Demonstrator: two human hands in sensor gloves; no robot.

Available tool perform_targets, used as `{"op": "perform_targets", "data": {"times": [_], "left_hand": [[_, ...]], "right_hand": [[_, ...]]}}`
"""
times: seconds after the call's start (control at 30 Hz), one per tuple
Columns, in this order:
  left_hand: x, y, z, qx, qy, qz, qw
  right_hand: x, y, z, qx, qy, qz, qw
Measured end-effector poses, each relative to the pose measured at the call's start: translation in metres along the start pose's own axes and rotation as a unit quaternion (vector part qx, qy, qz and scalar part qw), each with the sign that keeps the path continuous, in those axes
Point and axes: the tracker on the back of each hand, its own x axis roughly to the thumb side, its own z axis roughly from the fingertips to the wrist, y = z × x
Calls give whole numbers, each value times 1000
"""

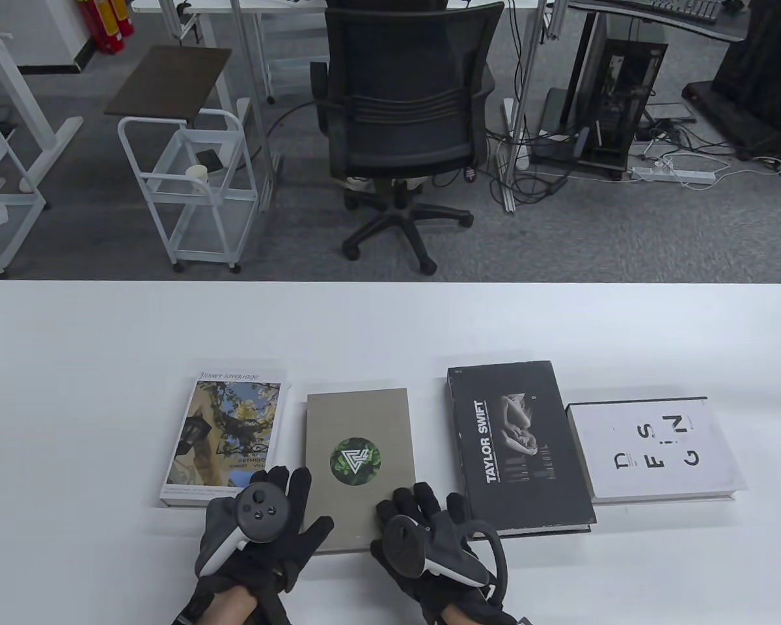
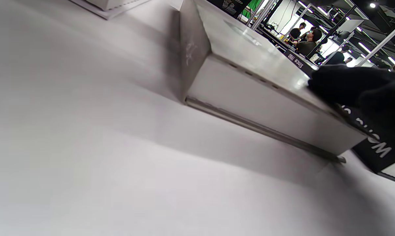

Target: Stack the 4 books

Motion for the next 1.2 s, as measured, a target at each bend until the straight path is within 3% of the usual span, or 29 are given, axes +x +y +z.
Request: {"op": "perform_targets", "data": {"times": [0.6,0.83,1.0,1.2], "left_hand": [[1,0,1,-3,-21,9,1000],[12,13,11,67,-48,6,997],[9,19,16,78,-19,18,997],[-4,8,10,11,59,6,998]], "right_hand": [[3,-20,14,-65,-34,-25,997],[-19,-28,20,-135,46,-53,988],[-25,-24,17,-108,63,-68,990],[-20,-12,7,-46,69,-44,996]]}}
